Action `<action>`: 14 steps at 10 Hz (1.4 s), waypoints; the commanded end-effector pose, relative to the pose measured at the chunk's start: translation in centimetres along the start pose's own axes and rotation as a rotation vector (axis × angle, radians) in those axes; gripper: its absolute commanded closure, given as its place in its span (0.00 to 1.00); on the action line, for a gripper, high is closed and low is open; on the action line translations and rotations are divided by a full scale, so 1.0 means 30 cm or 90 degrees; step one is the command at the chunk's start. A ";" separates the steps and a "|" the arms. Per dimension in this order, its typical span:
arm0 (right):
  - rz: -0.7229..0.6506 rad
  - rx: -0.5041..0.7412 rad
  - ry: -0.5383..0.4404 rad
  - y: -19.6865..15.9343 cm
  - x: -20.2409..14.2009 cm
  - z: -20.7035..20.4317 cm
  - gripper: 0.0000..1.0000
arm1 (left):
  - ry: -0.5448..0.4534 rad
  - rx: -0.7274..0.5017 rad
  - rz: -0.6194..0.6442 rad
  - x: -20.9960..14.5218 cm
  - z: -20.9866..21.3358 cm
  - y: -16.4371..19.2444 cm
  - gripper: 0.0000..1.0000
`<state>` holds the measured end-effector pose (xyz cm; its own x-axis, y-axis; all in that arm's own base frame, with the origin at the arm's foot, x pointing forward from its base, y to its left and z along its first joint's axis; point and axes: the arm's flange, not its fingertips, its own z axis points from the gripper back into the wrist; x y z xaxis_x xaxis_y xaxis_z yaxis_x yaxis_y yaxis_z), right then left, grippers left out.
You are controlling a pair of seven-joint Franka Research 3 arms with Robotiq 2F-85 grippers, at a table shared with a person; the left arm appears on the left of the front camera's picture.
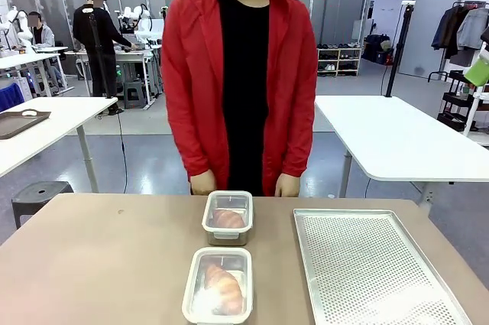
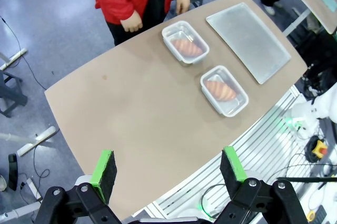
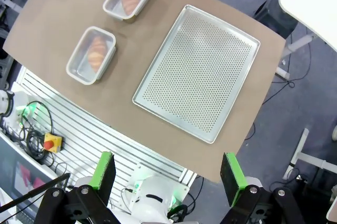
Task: Place the bread into the airtight container.
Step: Pick up a Butter Roll and place it into an empty Airtight Container.
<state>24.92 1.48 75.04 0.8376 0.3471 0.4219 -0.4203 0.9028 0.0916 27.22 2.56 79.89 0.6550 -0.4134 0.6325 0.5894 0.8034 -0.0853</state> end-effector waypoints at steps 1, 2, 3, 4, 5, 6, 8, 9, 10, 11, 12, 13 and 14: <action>0.009 -0.009 -0.001 -0.010 0.005 0.004 0.00 | -0.005 -0.004 -0.013 0.002 0.003 -0.001 0.00; 0.009 -0.009 -0.001 -0.010 0.005 0.004 0.00 | -0.005 -0.004 -0.013 0.002 0.003 -0.001 0.00; 0.009 -0.009 -0.001 -0.010 0.005 0.004 0.00 | -0.005 -0.004 -0.013 0.002 0.003 -0.001 0.00; 0.009 -0.009 -0.001 -0.010 0.005 0.004 0.00 | -0.005 -0.004 -0.013 0.002 0.003 -0.001 0.00; 0.009 -0.009 -0.001 -0.010 0.005 0.004 0.00 | -0.005 -0.004 -0.013 0.002 0.003 -0.001 0.00; 0.009 -0.009 -0.001 -0.010 0.005 0.004 0.00 | -0.005 -0.004 -0.013 0.002 0.003 -0.001 0.00; 0.009 -0.009 -0.001 -0.010 0.005 0.004 0.00 | -0.005 -0.004 -0.013 0.002 0.003 -0.001 0.00; 0.009 -0.009 -0.001 -0.010 0.005 0.004 0.00 | -0.005 -0.004 -0.013 0.002 0.003 -0.001 0.00; 0.009 -0.009 -0.001 -0.010 0.005 0.004 0.00 | -0.005 -0.004 -0.013 0.002 0.003 -0.001 0.00; 0.009 -0.009 -0.001 -0.010 0.005 0.004 0.00 | -0.005 -0.004 -0.013 0.002 0.003 -0.001 0.00; 0.009 -0.009 -0.001 -0.010 0.005 0.004 0.00 | -0.005 -0.004 -0.013 0.002 0.003 -0.001 0.00; 0.009 -0.009 -0.001 -0.010 0.005 0.004 0.00 | -0.005 -0.004 -0.013 0.002 0.003 -0.001 0.00; 0.009 -0.009 -0.001 -0.010 0.005 0.004 0.00 | -0.005 -0.004 -0.013 0.002 0.003 -0.001 0.00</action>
<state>24.92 1.48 75.04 0.8375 0.3473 0.4219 -0.4205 0.9027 0.0915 27.22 2.56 79.89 0.6550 -0.4134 0.6325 0.5894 0.8034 -0.0853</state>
